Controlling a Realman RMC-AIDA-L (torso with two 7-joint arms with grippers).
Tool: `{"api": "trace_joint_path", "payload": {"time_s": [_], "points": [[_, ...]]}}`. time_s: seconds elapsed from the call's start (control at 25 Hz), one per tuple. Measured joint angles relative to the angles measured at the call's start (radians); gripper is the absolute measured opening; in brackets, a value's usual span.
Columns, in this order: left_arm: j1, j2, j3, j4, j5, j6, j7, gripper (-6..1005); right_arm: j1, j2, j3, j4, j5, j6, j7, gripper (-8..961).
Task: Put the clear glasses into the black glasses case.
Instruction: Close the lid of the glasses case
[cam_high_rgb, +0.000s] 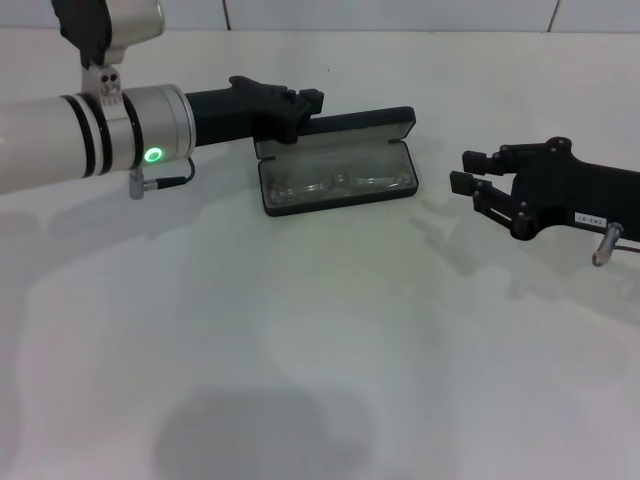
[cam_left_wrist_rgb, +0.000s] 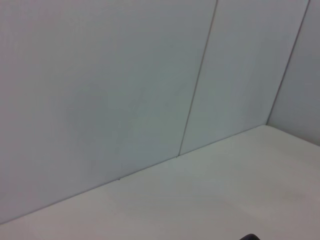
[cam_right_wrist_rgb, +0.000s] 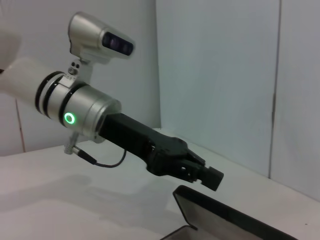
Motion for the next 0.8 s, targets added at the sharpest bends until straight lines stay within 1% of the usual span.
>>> {"api": "trace_joint_path", "payload": {"time_s": [0.48, 0.8], "points": [[0.008, 0.001, -0.002, 0.0, -0.041, -0.011, -0.003, 39, 0.02, 0.002, -0.004, 0.007, 0.002, -0.001, -0.001, 224], [-0.001, 0.003, 0.006, -0.021, -0.023, -0.054, -0.008, 39, 0.029, 0.004, -0.008, 0.03, 0.002, -0.002, -0.002, 224]]}}
